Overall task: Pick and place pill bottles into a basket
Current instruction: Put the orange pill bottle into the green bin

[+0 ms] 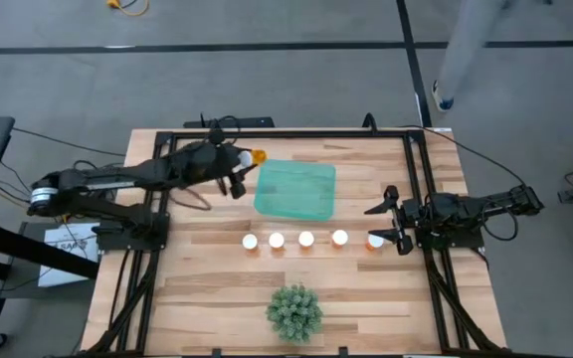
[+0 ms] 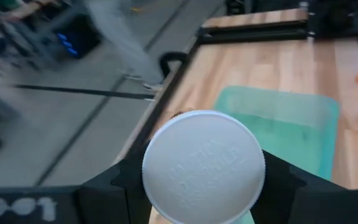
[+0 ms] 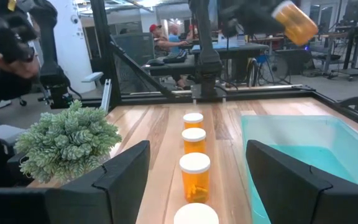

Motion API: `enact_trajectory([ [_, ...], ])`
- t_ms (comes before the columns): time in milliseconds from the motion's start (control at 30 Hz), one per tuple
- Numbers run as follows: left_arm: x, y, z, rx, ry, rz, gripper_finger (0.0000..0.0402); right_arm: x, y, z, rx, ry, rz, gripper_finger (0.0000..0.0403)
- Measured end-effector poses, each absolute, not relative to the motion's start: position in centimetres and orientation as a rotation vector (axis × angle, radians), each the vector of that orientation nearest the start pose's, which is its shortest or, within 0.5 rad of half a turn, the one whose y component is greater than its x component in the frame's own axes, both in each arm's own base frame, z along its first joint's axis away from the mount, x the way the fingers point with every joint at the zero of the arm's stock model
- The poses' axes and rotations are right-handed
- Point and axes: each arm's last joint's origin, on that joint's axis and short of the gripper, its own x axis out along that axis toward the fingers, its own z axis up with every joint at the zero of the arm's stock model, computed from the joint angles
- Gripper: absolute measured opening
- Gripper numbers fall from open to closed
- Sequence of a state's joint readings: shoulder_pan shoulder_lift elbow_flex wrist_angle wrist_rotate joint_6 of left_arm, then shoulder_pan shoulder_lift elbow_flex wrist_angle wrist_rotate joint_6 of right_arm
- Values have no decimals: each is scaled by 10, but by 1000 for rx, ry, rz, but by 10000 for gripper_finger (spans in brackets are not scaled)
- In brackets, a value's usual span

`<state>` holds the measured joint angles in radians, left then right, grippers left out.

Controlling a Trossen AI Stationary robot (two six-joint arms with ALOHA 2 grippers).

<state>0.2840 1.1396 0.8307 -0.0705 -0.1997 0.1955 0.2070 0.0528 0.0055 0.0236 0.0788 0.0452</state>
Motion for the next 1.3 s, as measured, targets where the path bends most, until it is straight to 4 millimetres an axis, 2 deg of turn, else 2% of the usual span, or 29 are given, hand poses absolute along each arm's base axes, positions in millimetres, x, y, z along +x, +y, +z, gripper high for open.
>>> enact_trajectory([
  [133,261,98,266,126,450,385,184,99,18,164,42,26,128,260],
  [367,295,126,227,43,597,320,187,99,18,164,42,26,128,260],
  [600,319,137,216,2,760,258,186,99,18,164,42,26,127,260],
  [767,320,141,221,4,834,272,186,99,18,164,42,26,127,260],
  [900,312,146,221,-8,920,289,186,99,18,164,42,26,127,260],
  [1167,309,151,220,-18,929,289,186,99,18,164,42,26,128,260],
  [1300,312,152,211,-31,950,277,186,99,18,164,42,26,127,260],
])
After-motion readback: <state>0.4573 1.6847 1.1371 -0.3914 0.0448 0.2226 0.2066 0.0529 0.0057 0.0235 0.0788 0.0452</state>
